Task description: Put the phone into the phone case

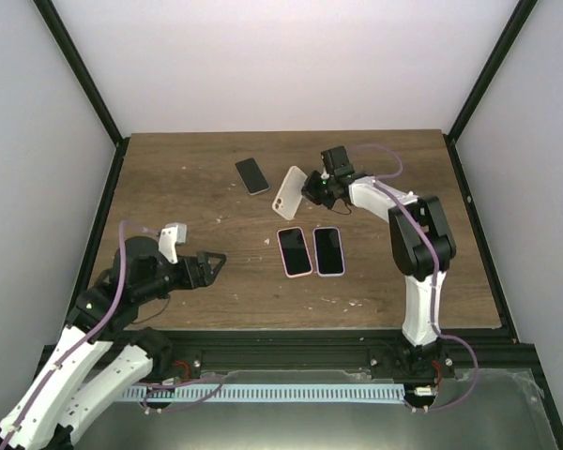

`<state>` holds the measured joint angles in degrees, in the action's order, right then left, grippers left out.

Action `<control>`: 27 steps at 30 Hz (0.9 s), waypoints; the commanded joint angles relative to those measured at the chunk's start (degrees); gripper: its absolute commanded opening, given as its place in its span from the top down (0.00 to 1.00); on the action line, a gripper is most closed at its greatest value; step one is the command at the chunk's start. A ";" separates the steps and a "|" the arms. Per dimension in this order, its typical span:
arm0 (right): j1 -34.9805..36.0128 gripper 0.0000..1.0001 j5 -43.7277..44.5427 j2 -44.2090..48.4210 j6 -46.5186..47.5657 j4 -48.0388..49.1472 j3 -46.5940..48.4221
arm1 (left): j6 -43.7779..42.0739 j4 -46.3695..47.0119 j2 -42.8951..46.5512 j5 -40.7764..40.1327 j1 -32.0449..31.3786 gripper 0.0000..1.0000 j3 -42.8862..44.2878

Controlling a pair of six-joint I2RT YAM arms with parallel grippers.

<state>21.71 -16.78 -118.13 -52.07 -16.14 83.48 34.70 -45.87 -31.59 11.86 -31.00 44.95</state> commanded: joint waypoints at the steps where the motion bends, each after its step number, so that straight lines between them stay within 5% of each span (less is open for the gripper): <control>1: 4.44 0.99 -2.44 8.38 5.14 -2.07 -2.19 | -0.01 -2.29 1.14 -2.80 0.17 0.02 2.24; 11: 15.37 0.99 -1.87 13.56 5.79 -1.94 -11.45 | 3.43 -0.47 2.86 -3.59 0.16 0.05 0.49; 27: 22.97 0.98 3.08 4.17 9.04 -5.76 -7.85 | 5.51 1.94 0.51 -4.72 0.21 0.07 -0.68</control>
<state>43.66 -14.79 -113.23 -44.07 -21.45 73.91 39.48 -45.65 -29.98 7.90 -31.00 44.77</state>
